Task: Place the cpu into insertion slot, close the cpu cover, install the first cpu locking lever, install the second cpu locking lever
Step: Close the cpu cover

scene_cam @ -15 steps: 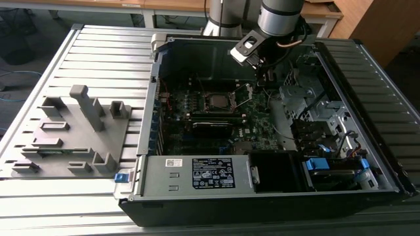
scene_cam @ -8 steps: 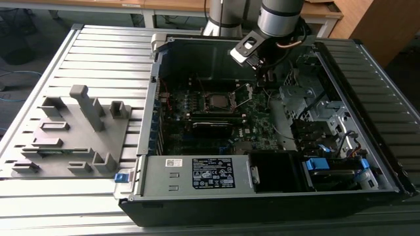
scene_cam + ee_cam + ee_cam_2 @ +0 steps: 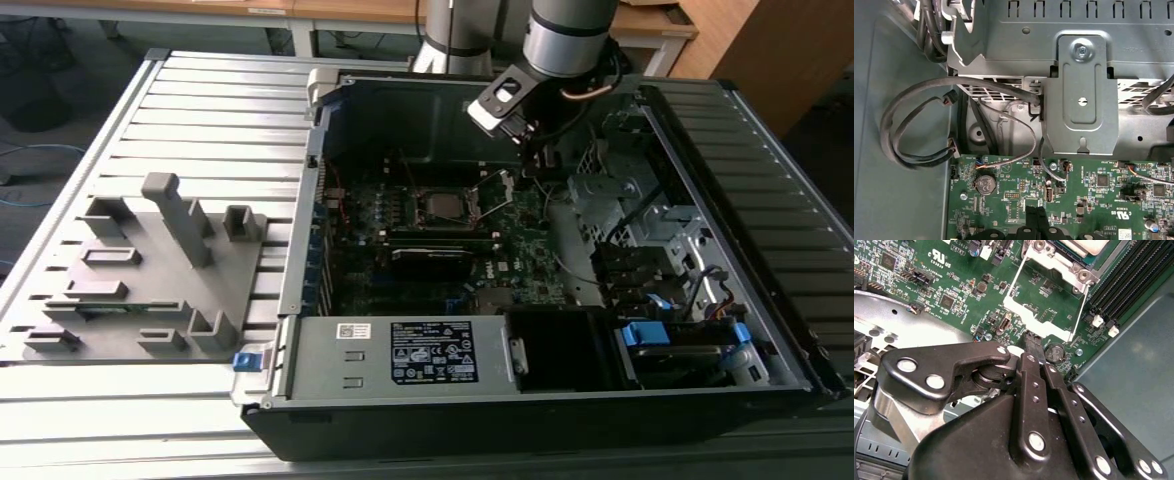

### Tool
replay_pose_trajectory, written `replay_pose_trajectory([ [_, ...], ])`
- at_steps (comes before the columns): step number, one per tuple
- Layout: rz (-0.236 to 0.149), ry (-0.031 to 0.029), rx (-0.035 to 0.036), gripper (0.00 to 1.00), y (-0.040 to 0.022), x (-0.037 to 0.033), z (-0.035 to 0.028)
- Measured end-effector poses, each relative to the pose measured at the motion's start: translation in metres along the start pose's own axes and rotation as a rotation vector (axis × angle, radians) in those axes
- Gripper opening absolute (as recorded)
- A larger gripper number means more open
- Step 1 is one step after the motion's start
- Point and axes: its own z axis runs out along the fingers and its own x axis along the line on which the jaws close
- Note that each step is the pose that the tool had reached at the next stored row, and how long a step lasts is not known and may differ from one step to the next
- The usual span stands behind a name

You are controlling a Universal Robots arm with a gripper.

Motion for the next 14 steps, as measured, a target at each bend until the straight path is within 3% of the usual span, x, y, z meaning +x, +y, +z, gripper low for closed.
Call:
replay_pose_trajectory([
  [6, 0.0, 0.0007, -0.0038, 0.1, -0.0109, 0.0001, -0.0005],
  [14, 0.0, 0.0008, -0.0265, 0.1, -0.0433, 0.0002, -0.0021],
])
